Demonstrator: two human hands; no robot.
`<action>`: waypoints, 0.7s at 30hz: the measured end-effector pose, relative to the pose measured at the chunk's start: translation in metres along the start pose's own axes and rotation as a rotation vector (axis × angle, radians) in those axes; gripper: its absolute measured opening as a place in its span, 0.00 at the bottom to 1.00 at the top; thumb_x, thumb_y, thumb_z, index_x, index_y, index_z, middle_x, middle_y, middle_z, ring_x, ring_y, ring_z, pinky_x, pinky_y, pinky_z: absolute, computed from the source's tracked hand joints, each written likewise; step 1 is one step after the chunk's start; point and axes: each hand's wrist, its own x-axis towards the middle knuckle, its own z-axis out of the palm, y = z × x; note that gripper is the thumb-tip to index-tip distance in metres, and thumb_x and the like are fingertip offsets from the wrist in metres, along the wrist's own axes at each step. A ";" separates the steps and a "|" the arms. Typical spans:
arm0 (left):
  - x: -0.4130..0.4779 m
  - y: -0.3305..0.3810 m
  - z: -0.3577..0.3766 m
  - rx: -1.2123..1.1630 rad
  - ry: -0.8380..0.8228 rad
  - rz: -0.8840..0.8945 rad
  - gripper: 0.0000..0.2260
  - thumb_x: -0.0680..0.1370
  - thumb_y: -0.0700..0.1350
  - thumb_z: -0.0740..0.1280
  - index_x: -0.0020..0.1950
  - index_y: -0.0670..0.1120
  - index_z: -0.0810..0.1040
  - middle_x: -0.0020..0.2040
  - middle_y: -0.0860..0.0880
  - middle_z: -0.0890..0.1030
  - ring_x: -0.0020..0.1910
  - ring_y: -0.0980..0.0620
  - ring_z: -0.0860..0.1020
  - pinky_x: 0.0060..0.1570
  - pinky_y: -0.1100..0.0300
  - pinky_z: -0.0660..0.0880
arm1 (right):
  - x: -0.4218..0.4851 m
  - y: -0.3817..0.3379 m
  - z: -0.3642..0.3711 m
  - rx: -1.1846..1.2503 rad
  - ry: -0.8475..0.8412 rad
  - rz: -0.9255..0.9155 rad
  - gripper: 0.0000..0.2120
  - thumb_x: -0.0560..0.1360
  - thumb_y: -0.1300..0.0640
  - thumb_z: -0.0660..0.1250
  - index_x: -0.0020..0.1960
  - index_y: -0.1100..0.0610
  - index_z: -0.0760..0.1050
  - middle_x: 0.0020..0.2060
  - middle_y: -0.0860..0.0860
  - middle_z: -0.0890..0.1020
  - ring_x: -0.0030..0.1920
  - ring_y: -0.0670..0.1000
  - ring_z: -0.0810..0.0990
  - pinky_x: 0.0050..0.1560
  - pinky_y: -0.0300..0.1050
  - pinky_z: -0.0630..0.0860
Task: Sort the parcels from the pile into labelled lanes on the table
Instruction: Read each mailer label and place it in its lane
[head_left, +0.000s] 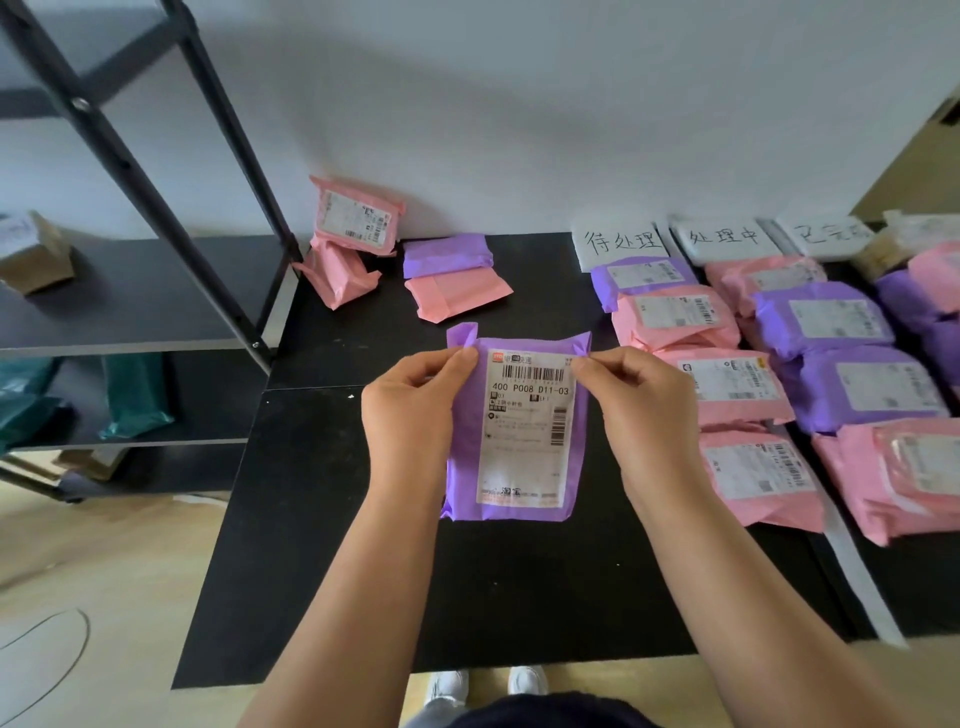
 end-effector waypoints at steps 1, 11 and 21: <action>0.001 0.002 -0.004 -0.005 0.002 -0.004 0.04 0.74 0.48 0.75 0.46 0.49 0.86 0.41 0.52 0.86 0.42 0.52 0.85 0.46 0.51 0.83 | -0.001 -0.003 0.002 0.011 -0.002 0.016 0.07 0.77 0.56 0.70 0.41 0.56 0.81 0.34 0.44 0.84 0.38 0.39 0.82 0.35 0.31 0.76; 0.008 0.023 -0.026 -0.067 -0.068 -0.052 0.04 0.73 0.48 0.76 0.41 0.48 0.85 0.39 0.50 0.86 0.41 0.50 0.85 0.45 0.54 0.81 | -0.009 -0.022 0.018 0.085 0.016 0.075 0.15 0.77 0.47 0.70 0.41 0.58 0.78 0.34 0.45 0.84 0.36 0.40 0.82 0.37 0.32 0.75; 0.010 0.032 -0.028 0.000 -0.126 0.019 0.06 0.73 0.50 0.75 0.42 0.49 0.85 0.38 0.51 0.86 0.40 0.51 0.85 0.48 0.49 0.83 | -0.010 -0.028 0.018 -0.002 0.084 0.017 0.15 0.78 0.49 0.69 0.40 0.60 0.78 0.32 0.46 0.83 0.33 0.40 0.80 0.34 0.35 0.71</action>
